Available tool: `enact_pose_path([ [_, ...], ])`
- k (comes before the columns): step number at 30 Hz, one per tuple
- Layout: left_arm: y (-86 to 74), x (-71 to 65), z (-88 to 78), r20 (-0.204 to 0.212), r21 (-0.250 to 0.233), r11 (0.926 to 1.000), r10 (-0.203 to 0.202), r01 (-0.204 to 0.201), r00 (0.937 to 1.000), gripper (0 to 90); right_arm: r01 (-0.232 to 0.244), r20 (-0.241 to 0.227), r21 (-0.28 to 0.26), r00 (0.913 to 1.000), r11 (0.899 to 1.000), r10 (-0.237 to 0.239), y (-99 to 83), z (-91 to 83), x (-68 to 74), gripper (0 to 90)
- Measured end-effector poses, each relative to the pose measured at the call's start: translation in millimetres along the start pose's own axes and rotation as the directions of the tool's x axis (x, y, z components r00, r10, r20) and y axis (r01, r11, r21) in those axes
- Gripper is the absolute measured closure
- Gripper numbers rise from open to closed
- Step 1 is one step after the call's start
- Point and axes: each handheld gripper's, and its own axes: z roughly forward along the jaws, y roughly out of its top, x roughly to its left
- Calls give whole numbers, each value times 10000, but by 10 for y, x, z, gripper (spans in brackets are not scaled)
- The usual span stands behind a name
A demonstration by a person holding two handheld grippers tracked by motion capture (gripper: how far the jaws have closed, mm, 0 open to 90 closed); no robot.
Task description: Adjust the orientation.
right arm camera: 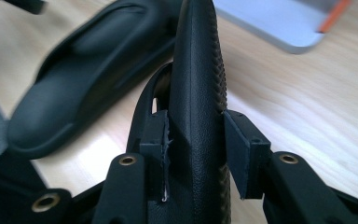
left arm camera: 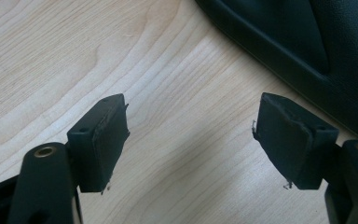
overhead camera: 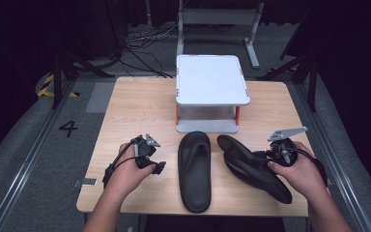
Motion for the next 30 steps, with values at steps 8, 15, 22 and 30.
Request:
enact_pose_path([
  [8,2,-1,43,55,73,10000,65,-65,10000,260,331,1578,-92,9870,9994,-312,-39,16,-115,599],
  [15,6,-15,64,87,128,9999,95,-96,9999,260,313,2660,-387,9638,9988,-199,-106,53,-349,594],
  [22,-4,-10,84,170,179,9998,80,-83,9998,260,169,2937,-706,9559,9974,46,-163,89,-500,591],
  [30,-5,-8,89,164,210,9997,111,-115,9998,260,-140,3054,-1514,9503,9884,603,-214,61,-630,564],
])
